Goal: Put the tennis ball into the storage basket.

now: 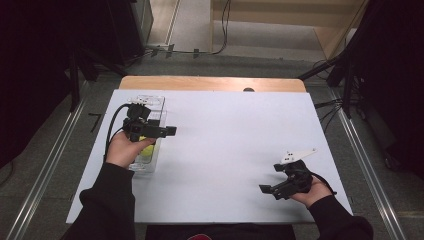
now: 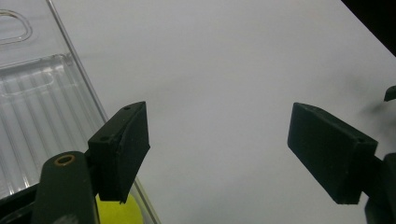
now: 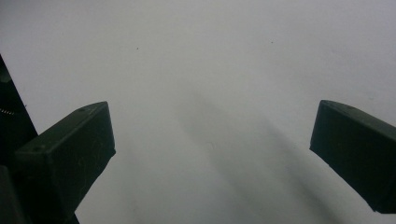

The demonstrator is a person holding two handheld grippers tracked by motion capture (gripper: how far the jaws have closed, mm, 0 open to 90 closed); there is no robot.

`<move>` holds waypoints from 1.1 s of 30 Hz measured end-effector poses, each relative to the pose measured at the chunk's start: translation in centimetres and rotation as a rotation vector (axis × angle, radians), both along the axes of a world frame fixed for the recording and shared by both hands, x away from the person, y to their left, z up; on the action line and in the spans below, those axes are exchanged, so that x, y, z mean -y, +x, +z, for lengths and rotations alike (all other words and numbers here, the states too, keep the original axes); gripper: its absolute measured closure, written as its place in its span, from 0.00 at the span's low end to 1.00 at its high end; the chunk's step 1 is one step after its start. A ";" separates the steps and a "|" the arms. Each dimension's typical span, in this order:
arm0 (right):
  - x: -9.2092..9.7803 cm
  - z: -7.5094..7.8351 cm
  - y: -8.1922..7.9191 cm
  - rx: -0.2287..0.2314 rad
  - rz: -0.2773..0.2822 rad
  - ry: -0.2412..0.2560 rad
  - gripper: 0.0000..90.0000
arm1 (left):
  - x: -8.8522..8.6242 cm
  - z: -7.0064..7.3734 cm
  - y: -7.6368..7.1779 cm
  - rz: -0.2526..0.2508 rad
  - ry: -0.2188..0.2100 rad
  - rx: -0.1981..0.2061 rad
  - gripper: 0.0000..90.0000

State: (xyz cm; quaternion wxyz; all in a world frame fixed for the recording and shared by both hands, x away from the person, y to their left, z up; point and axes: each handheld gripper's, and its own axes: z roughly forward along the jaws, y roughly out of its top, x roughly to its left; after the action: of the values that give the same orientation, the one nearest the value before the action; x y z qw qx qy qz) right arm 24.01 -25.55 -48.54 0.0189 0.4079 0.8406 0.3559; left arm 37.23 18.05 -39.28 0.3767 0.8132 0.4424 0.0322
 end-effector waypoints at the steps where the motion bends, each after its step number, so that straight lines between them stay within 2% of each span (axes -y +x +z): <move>1: 0.0 0.0 0.0 0.000 0.000 0.000 0.00 | 0.1 0.0 0.0 -0.009 -0.004 0.000 0.24; 15: 0.1 0.0 0.0 0.002 0.003 -0.002 0.00 | 1.1 -1.0 -0.6 -0.064 -0.037 -0.009 0.24; 19: 0.0 0.0 0.0 0.003 0.003 -0.002 0.00 | 1.6 -1.5 -0.7 -0.074 -0.007 -0.015 0.24; 24: 0.1 0.1 -0.1 -0.002 -0.001 0.000 0.00 | 1.8 -2.1 -0.9 -0.094 -0.028 -0.033 0.24; 33: 0.2 0.1 0.0 0.003 -0.002 0.001 0.00 | 1.7 -2.7 -1.9 -0.115 -0.027 -0.037 0.24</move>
State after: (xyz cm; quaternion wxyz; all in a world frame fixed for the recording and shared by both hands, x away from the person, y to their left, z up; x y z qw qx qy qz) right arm 23.98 -25.75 -48.48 0.0204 0.4081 0.8401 0.3568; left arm 35.34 16.32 -41.98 0.3808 0.8326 0.4021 -0.0105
